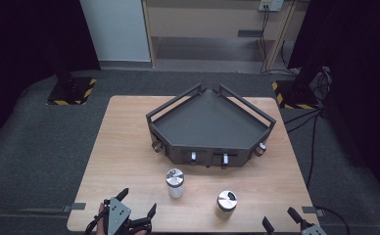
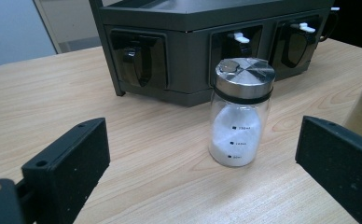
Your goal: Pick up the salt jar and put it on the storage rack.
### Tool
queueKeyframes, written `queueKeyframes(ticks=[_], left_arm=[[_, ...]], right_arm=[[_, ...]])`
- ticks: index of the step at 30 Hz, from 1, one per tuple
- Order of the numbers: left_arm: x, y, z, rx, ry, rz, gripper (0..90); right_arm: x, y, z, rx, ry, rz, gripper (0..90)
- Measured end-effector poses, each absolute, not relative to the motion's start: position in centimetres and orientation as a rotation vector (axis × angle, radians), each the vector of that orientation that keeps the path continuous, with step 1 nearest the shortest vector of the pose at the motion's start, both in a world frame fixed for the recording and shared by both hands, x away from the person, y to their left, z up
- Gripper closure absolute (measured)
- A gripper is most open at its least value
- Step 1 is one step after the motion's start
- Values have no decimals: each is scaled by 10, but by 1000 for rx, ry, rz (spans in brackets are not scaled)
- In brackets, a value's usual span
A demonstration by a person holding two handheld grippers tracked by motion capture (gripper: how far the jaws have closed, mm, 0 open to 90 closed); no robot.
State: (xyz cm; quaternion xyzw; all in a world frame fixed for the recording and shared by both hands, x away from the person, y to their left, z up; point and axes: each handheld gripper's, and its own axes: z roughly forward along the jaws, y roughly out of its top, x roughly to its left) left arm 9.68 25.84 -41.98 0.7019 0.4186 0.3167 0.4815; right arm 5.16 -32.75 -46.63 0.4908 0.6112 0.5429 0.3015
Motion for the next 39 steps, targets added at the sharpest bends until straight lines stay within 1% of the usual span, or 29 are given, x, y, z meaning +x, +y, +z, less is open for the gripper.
queueKeyframes(ticks=[10,16,22,33,39], left_arm=[[98,259,-420,1720,1011,755,15],[107,256,-418,1770,984,664,11],[121,242,-421,1764,1005,590,6],[145,216,-426,1764,1018,632,7],[159,205,-430,1779,1023,624,9]], right_arm=[[51,-328,-466,1302,1619,1439,46],[52,-327,-466,1314,1622,1442,46],[54,-326,-466,1300,1639,1446,46],[57,-326,-466,1291,1656,1456,45],[57,-327,-466,1292,1655,1458,45]])
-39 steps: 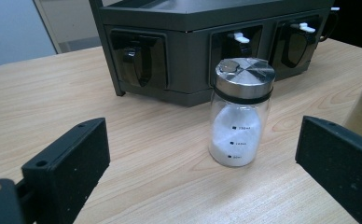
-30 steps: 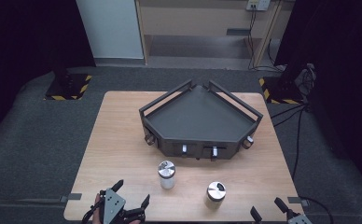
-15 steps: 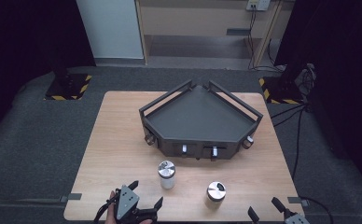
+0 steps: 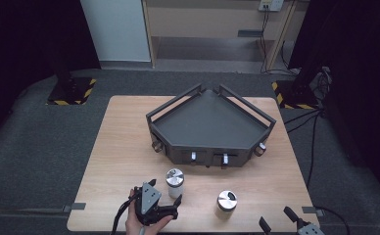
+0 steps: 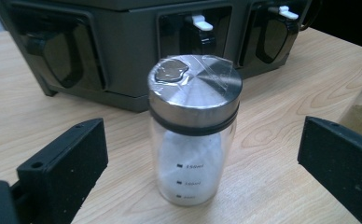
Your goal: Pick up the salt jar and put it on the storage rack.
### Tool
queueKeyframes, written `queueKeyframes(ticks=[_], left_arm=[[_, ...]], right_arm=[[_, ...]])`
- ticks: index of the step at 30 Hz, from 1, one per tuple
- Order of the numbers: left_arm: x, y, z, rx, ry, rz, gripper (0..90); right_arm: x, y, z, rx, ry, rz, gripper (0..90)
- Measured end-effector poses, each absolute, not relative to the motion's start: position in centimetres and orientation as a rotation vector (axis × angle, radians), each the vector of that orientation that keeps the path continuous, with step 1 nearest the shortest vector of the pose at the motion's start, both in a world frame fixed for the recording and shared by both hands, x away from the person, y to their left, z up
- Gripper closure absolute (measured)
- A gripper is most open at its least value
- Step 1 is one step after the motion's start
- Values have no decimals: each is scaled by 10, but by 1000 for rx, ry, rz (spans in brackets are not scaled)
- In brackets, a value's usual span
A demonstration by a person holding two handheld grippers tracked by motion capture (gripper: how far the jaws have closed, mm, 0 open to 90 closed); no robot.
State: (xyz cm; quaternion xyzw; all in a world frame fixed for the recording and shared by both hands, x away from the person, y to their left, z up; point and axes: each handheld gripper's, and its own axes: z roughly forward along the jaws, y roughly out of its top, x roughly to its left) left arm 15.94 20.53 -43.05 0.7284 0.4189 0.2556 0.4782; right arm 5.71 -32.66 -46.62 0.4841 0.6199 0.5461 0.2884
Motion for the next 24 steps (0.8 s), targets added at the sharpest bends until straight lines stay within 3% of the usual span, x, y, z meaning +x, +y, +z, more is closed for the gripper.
queueKeyframes(ticks=[18,24], left_arm=[[184,182,-441,1784,1059,642,16],[192,178,-446,1791,1057,631,98]], right_arm=[[60,-330,-467,1302,1658,1467,46],[61,-331,-467,1303,1662,1471,46]])
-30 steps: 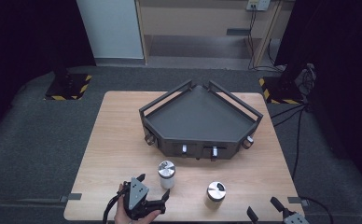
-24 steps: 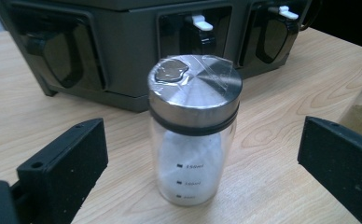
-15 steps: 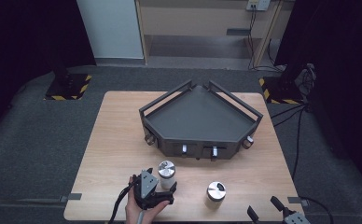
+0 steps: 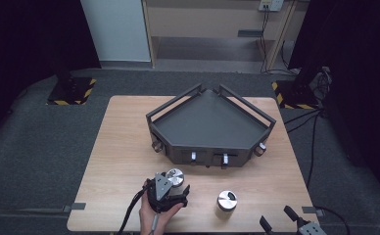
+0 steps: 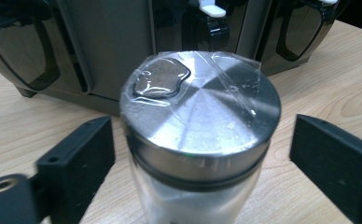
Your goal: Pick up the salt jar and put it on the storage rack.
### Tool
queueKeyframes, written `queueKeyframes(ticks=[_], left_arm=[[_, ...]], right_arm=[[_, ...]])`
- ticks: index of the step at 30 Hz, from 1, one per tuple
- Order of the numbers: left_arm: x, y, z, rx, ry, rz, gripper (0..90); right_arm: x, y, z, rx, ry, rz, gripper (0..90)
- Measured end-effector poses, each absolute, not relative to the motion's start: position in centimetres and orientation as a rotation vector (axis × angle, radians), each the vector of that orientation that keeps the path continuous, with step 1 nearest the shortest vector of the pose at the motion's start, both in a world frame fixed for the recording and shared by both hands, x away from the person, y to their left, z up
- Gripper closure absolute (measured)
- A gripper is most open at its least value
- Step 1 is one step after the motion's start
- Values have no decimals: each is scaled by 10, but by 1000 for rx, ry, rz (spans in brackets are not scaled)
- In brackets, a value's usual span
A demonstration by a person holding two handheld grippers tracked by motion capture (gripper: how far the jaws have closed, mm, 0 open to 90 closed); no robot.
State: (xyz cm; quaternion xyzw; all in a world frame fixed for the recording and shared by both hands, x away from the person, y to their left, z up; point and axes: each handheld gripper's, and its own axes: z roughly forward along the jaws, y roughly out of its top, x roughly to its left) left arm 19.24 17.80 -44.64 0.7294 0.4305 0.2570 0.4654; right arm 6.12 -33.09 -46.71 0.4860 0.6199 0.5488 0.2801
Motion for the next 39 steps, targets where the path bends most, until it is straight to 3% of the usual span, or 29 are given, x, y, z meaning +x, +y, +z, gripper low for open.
queueKeyframes(ticks=[9,39], left_arm=[[195,179,-456,1765,1059,647,298],[195,183,-459,1760,1036,650,303]], right_arm=[[62,-332,-467,1308,1665,1475,46],[63,-334,-468,1302,1667,1471,49]])
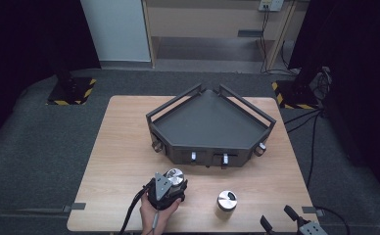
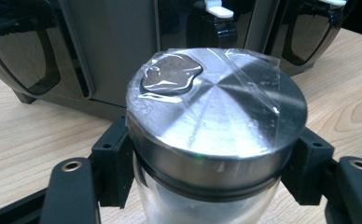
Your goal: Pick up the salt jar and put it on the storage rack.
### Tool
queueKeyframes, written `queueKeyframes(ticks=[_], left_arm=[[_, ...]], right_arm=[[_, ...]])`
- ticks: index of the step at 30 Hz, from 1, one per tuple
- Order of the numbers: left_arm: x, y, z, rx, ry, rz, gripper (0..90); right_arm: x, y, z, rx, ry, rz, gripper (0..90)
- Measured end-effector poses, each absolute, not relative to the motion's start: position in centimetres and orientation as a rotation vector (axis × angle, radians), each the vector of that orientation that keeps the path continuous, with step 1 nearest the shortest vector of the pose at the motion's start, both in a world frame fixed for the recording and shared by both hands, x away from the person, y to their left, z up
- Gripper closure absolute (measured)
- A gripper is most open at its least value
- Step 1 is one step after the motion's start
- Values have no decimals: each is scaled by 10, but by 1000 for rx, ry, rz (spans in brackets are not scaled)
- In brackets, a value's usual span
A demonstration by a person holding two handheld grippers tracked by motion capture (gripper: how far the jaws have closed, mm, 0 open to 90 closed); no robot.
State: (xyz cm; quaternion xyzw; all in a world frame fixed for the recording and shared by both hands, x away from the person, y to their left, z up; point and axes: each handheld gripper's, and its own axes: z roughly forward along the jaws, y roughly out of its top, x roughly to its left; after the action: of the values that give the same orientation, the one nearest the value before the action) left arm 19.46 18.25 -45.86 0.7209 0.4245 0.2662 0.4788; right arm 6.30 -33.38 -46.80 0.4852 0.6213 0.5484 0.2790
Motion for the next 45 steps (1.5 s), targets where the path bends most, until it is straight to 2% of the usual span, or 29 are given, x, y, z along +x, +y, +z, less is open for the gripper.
queueKeyframes(ticks=[19,29,36,41,45], left_arm=[[167,189,-405,1598,879,777,304],[172,189,-371,1515,857,838,305],[193,178,-354,1498,839,856,304],[228,161,-341,1527,834,857,304],[272,142,-332,1522,859,881,304]], right_arm=[[63,-334,-468,1283,1673,1481,51],[62,-333,-467,1278,1673,1479,51],[61,-333,-467,1278,1668,1475,51],[61,-333,-467,1283,1659,1471,51],[61,-333,-468,1283,1657,1468,51]])
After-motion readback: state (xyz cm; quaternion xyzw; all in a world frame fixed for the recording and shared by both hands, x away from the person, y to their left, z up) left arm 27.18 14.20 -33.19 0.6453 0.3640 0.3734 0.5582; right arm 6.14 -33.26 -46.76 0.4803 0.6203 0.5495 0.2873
